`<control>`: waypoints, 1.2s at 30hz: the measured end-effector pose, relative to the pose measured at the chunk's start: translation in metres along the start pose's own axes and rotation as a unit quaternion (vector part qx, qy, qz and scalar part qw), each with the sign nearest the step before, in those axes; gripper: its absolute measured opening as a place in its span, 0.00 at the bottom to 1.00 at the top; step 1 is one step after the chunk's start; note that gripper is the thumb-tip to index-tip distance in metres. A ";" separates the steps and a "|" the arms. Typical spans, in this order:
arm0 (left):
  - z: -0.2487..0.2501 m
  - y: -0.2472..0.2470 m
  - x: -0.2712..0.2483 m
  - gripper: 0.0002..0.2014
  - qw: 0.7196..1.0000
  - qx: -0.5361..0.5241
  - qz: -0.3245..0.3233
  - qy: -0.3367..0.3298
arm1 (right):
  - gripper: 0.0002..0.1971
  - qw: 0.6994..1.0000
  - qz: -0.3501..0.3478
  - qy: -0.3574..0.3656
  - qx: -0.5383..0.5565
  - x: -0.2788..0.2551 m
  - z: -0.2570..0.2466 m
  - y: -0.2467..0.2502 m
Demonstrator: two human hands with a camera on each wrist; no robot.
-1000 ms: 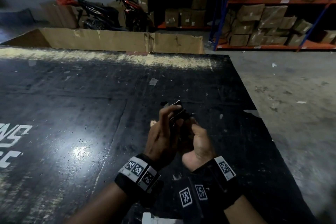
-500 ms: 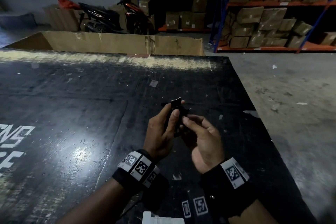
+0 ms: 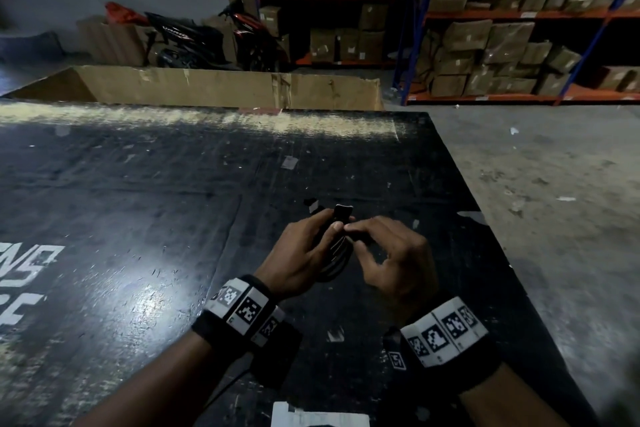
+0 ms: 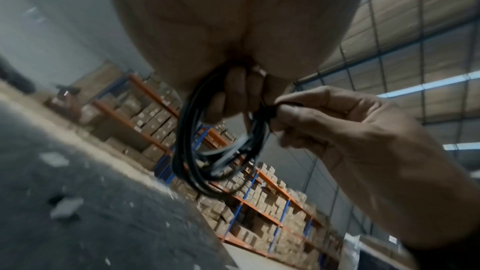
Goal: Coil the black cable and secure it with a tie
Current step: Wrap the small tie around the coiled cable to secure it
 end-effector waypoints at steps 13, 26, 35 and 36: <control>0.013 0.015 -0.009 0.12 0.977 0.140 -0.150 -0.064 | 0.07 0.960 -0.054 -0.189 0.199 0.006 0.007 0.010; 0.014 0.009 -0.014 0.17 0.985 -0.173 0.007 0.018 | 0.20 0.927 -0.043 -0.210 0.307 0.020 0.005 0.011; 0.034 -0.002 -0.008 0.18 0.851 -0.503 0.133 0.074 | 0.21 0.799 -0.130 -0.347 0.474 -0.020 -0.009 -0.025; 0.032 -0.004 -0.007 0.18 0.837 -0.524 0.139 0.078 | 0.16 0.783 -0.104 -0.356 0.499 -0.022 -0.010 -0.027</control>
Point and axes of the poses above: each hand's wrist, its own x-axis towards the middle knuckle, its own y-axis out of the back of the hand, z = x × y, the point moved 1 cm from there along x, towards the middle knuckle, and after that the axes turned 7 degrees about -x, right-handed, at the moved point
